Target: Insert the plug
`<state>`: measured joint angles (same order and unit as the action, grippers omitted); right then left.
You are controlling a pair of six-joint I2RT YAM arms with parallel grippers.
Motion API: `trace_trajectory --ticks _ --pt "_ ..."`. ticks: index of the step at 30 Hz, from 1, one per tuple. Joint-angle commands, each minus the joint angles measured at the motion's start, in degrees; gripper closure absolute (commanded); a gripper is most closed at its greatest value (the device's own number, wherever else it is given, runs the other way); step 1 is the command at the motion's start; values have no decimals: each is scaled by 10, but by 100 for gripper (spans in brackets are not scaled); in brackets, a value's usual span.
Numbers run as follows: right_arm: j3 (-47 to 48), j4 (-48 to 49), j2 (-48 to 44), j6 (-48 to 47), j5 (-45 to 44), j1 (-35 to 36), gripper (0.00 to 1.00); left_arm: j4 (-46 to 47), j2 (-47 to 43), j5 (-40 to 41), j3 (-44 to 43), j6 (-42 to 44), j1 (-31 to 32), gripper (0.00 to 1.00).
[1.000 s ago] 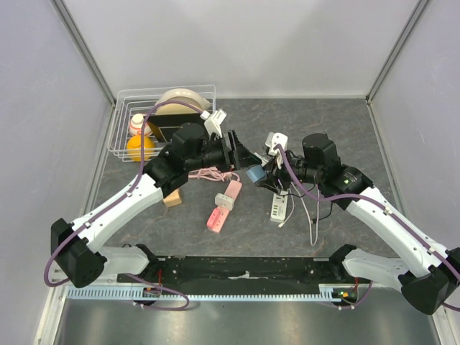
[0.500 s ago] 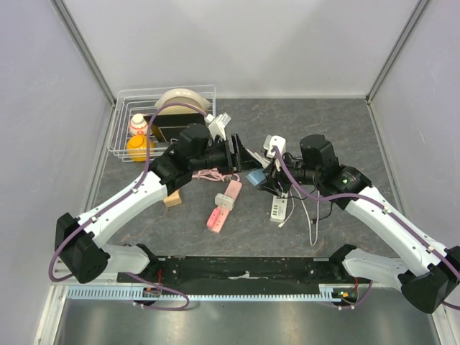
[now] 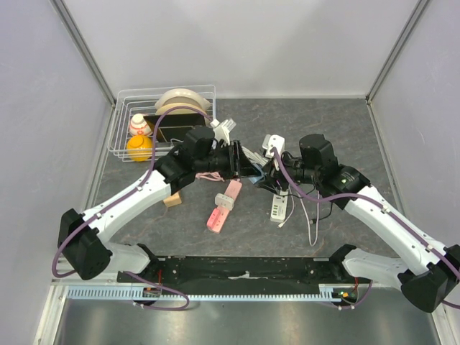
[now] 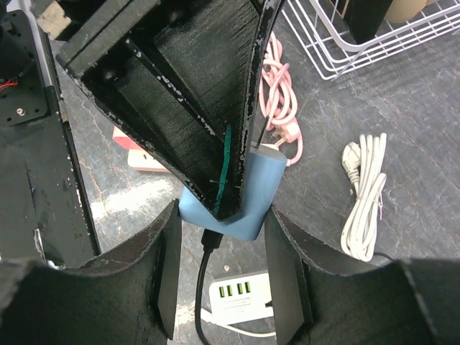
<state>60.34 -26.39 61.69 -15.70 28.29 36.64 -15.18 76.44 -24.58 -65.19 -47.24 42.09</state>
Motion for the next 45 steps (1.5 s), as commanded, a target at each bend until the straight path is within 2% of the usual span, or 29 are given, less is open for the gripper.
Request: trace_trajectory --ticks 1,2,3,5,6,9,10,14,15,17,18,19,23,29,35,39,42,45 --pt "-8 43 2 -12 -12 4 100 35 -23 -58 15 -10 2 66" --pt "-13 48 2 -4 -15 4 100 43 -27 -61 18 -17 2 82" --pt "-15 53 2 0 -16 3 99 47 -31 -63 27 -21 2 88" --pt "-22 72 -1 22 -20 4 77 68 -36 -64 36 -35 2 98" --pt "-26 80 -2 36 -24 4 58 78 -45 -61 47 -40 1 98" --pt "-36 112 -19 95 -53 3 40 125 -68 -30 78 -64 -1 98" --pt "-39 130 -25 114 -65 4 31 135 -77 -5 85 -70 -2 98" --pt "-62 175 -75 229 -140 3 16 203 -107 65 130 -111 -6 98" --pt "-68 186 -84 251 -148 3 7 234 -111 75 137 -119 -6 98" --pt "-96 231 -117 339 -170 2 3 262 -118 100 155 -140 -7 98" --pt "-108 247 -128 377 -192 3 2 277 -119 108 161 -148 -7 98" --pt "-122 289 -139 440 -193 3 2 310 -123 125 168 -157 -7 98" --pt "-201 387 -183 590 -184 3 2 387 -120 162 204 -211 -7 98" --pt "-267 494 -187 756 -168 4 6 471 -86 125 199 -251 -7 98" --pt "-301 541 -192 821 -183 4 16 509 -70 107 201 -279 -6 98" --pt "-334 616 -191 897 -188 6 24 521 -75 125 202 -269 -2 97" --pt "-303 535 -211 859 -201 10 23 513 -75 126 194 -261 -3 98" --pt "-290 521 -217 852 -198 12 23 516 -68 122 190 -262 -2 97"
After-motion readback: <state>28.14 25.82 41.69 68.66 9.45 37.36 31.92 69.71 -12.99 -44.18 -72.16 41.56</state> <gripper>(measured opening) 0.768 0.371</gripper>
